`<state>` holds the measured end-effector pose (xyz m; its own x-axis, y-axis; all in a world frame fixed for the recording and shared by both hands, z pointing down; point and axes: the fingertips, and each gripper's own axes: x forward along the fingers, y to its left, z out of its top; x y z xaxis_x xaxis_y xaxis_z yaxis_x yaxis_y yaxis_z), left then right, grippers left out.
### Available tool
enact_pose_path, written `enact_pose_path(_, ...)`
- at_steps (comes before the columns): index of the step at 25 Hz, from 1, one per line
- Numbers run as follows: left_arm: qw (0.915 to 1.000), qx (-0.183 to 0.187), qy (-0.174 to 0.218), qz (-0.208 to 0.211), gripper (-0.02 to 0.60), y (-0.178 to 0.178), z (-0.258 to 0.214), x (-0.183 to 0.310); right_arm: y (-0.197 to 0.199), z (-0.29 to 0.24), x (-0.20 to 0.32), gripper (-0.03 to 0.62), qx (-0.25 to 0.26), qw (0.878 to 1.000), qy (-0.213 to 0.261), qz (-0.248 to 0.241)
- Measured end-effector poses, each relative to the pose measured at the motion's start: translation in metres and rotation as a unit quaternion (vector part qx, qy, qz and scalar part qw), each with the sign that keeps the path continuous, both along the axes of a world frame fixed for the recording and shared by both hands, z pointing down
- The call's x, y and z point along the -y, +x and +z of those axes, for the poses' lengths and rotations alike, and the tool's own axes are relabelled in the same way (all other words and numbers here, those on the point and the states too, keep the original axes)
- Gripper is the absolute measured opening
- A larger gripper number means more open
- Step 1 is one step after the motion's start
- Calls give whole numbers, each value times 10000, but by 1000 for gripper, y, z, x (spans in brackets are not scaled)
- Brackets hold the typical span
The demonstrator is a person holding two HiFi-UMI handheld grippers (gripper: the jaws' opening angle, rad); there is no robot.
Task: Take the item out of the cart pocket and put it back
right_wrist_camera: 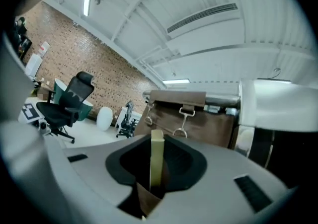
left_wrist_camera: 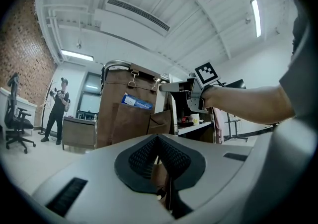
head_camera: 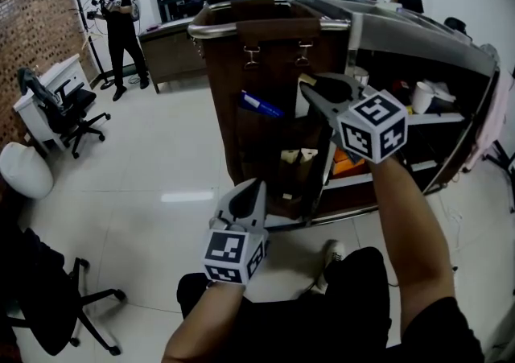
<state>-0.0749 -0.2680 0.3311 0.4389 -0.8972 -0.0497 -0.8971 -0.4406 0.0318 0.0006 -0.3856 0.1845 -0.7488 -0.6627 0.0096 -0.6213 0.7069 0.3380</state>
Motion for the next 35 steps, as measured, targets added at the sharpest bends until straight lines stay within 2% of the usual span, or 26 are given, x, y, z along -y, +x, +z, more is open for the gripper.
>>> enact_pose_path(5, 10000, 22, 52, -2, 0, 0, -3, -2, 7, -44, -23, 98, 393, 9985, 349, 161)
enact_pose_path(10, 10000, 55, 81, -6, 0, 2, -5, -5, 14, -89, -59, 98, 809, 9950, 589, 33)
enact_pose_path(16, 9998, 105, 162, 34, 0, 7, -14, -15, 31, -108, -114, 98, 1134, 9920, 536, -160)
enact_pose_path(20, 9998, 114, 148, -3, 0, 6, -16, -22, 38, -70, -139, 98, 1137, 9931, 174, -204)
enact_pose_path(26, 9998, 157, 110, -26, 0, 11, -10, -38, 35, 23, -161, 98, 989, 9938, -506, -91)
enact_pose_path(30, 9998, 170, 60, 81, 0, 21, -5, -52, 39, 81, -175, 98, 1212, 9876, -990, 99)
enact_pose_path(35, 9998, 165, -36, 129, 0, 29, 9, -60, 48, 121, -186, 98, 1562, 9788, -1286, 322)
